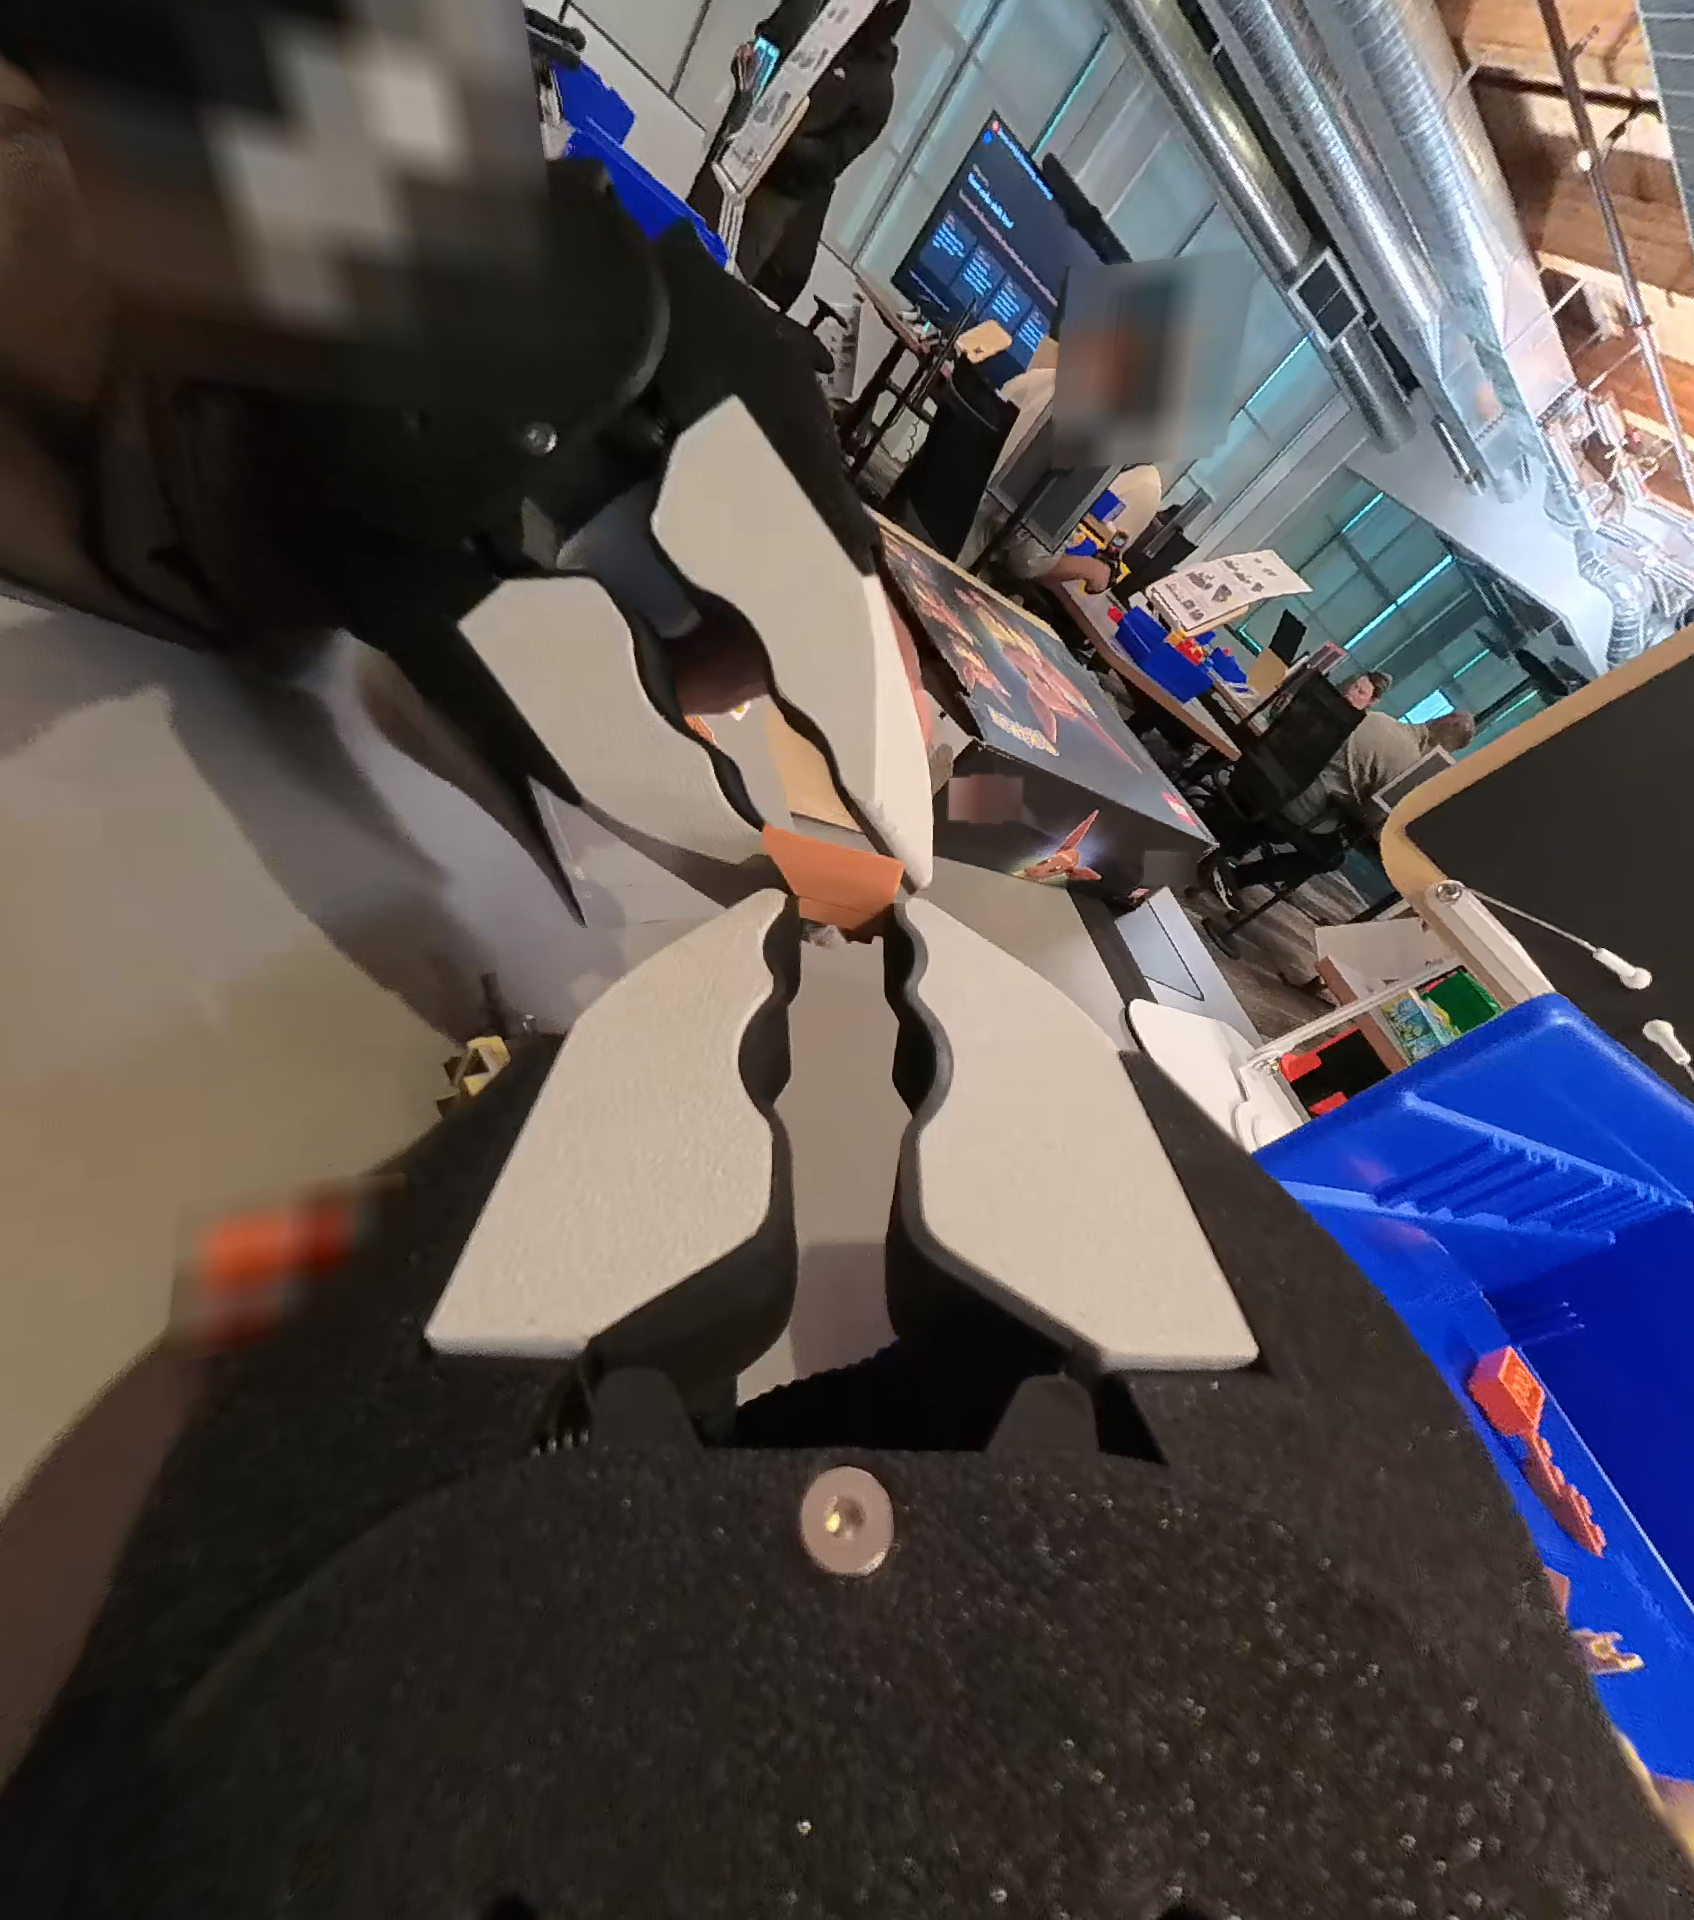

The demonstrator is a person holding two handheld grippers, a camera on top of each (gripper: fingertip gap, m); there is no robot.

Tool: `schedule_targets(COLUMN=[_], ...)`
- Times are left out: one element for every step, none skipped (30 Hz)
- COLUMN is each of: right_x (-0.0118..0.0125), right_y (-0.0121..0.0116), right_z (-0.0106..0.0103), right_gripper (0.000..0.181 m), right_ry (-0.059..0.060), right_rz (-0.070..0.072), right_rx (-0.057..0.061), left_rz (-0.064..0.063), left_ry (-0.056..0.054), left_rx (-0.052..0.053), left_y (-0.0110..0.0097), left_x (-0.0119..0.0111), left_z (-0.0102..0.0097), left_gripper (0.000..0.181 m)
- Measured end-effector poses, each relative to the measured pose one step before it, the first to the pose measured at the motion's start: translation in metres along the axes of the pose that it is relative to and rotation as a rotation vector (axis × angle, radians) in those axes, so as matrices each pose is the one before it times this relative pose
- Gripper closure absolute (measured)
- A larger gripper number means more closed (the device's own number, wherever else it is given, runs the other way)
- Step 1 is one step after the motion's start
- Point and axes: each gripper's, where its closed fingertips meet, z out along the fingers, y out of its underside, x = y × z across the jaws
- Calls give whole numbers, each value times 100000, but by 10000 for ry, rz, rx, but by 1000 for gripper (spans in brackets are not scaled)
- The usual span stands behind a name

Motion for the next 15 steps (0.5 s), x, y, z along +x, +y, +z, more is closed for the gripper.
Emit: schedule_targets(right_x=[-16,-10,-6,-4,-13,-21,-16,11,3,14,3,-30,-30,-22,-48], right_y=[56,23,-3,10,13,-31,-13,-50,-70,-68,-14,-23,-9,-25,-64], right_z=[-46,-51,-49,-34,-35,-38,-35,-38,-48,-42,-19,-29,-16,-12,-33], right_gripper=[166,166,166,166,166,166,166,166,166,166,166,166,167,167,167], right_ry=[-24,-38,-43,-20,-9,-2,-2,-4,-14,-4,-7,-20,-22,-26,-38], right_rz=[-42,-13,-13,-32,-62,-77,-65,-30,6,6,-13,-31,-2,6,-2], right_rx=[3,18,25,-4,-23,-6,-12,12,41,36,6,7,8,13,38], left_rz=[-384,-453,-423,-369,-310,-284,-299,-300,-342,-334,-274,-253,-233,-229,-247], left_ry=[162,187,183,167,159,151,144,135,156,156,166,170,147,169,200], left_rx=[56,95,108,71,59,68,43,65,83,63,31,42,33,54,75], left_y=[4,-23,-45,-5,-3,-30,-4,-47,-68,-32,27,4,13,-3,-25], left_x=[114,114,100,77,86,75,54,36,39,42,78,102,64,104,129], left_z=[66,57,38,35,16,8,15,2,-5,6,9,2,2,-5,-19], left_gripper=[168,168,168,168,168,168,168,168,168,168,168,168,168,168,168])
